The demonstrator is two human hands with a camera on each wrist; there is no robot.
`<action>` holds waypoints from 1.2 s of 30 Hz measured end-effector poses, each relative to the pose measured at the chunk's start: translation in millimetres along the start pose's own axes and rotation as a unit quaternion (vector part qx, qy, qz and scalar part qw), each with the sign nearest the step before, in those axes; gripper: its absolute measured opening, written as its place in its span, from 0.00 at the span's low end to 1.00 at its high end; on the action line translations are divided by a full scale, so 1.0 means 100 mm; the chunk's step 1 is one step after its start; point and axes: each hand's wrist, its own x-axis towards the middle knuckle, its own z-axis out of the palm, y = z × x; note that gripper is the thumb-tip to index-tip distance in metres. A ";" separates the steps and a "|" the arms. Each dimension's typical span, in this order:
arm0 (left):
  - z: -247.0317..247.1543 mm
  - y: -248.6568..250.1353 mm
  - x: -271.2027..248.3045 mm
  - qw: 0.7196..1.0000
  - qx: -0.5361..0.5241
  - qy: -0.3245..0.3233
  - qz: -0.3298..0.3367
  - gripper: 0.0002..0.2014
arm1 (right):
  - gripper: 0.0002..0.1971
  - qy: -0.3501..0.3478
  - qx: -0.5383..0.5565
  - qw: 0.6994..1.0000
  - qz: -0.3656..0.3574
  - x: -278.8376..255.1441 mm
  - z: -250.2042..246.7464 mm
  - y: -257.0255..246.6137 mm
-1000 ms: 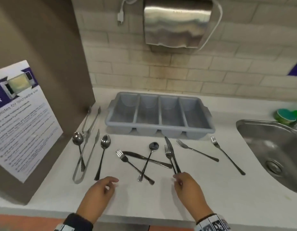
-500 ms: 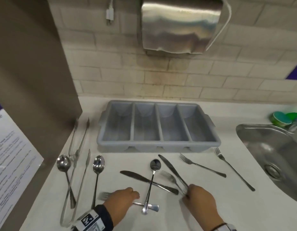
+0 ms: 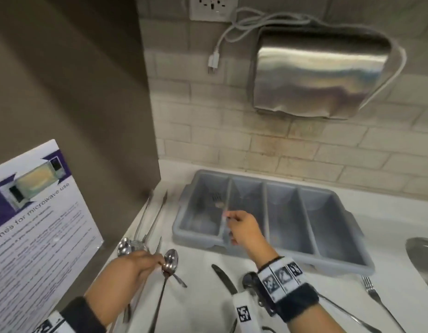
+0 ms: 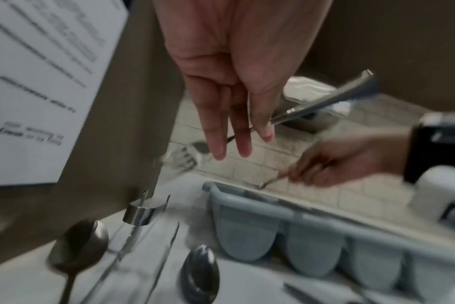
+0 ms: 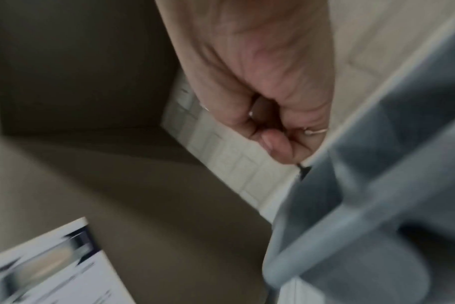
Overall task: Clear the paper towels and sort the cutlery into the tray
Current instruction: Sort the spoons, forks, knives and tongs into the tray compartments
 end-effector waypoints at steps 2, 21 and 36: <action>-0.08 -0.02 0.07 0.989 -0.119 0.052 -0.070 0.06 | 0.18 -0.057 0.029 0.996 0.054 0.33 0.31 -0.09; 0.27 0.48 1.98 0.971 -0.039 -0.176 -0.154 0.23 | 0.09 -0.136 -0.065 0.985 0.082 -0.28 -0.46 0.28; 0.61 0.88 1.22 0.993 0.061 -0.084 0.055 0.11 | 0.14 -0.056 -0.404 0.910 0.074 -0.90 -0.17 1.42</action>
